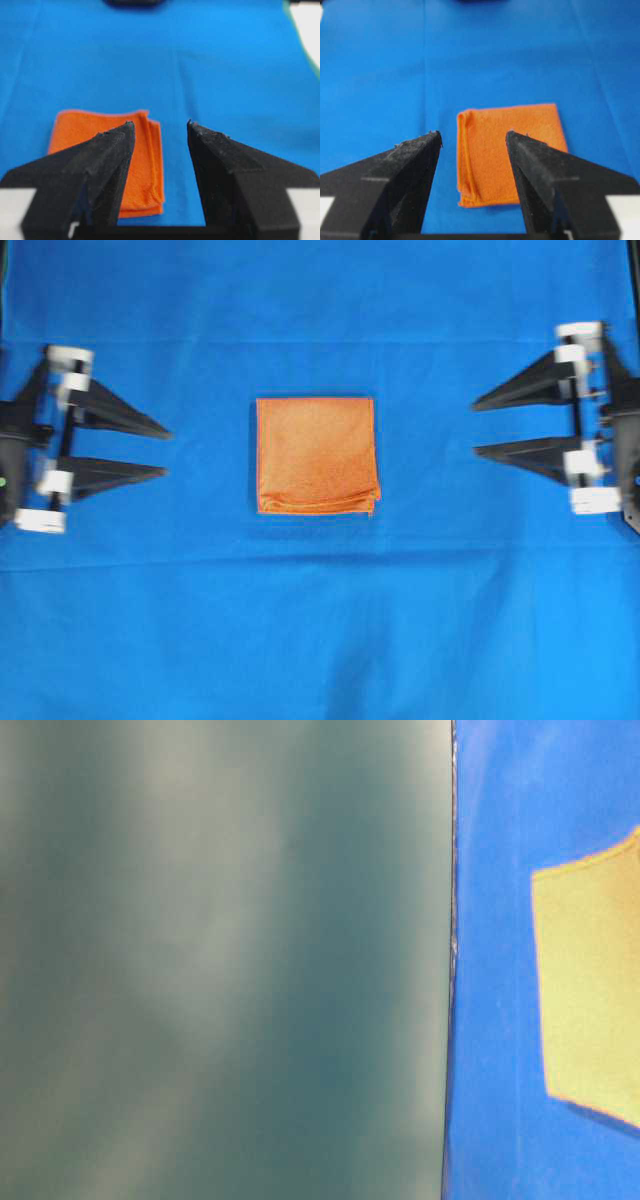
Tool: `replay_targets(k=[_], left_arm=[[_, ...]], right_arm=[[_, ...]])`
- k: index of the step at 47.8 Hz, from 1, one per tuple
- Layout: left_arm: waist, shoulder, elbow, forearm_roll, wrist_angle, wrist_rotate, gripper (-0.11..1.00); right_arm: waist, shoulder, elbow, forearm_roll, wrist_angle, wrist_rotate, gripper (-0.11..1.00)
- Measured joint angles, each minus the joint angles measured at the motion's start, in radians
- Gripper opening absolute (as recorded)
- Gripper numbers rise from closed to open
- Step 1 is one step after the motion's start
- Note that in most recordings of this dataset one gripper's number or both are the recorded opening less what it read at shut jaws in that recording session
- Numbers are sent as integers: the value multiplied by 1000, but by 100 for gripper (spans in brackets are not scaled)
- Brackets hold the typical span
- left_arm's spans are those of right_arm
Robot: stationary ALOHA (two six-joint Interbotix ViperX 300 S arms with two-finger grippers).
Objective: Fold a vertical towel.
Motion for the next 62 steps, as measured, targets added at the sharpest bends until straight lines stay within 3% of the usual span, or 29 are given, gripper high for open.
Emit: replay_targets(k=[18,28,62], left_arm=[[34,-368,164,0,98,21,43],[72,-515,250,0,183,20,42],[106,-558,290,2,202,12,41]], right_arm=[[-64,-324,213,0,5,0,59],[-129,-402,324,6,-3,3,59],[-140,-397,365,14,-34,3,59]])
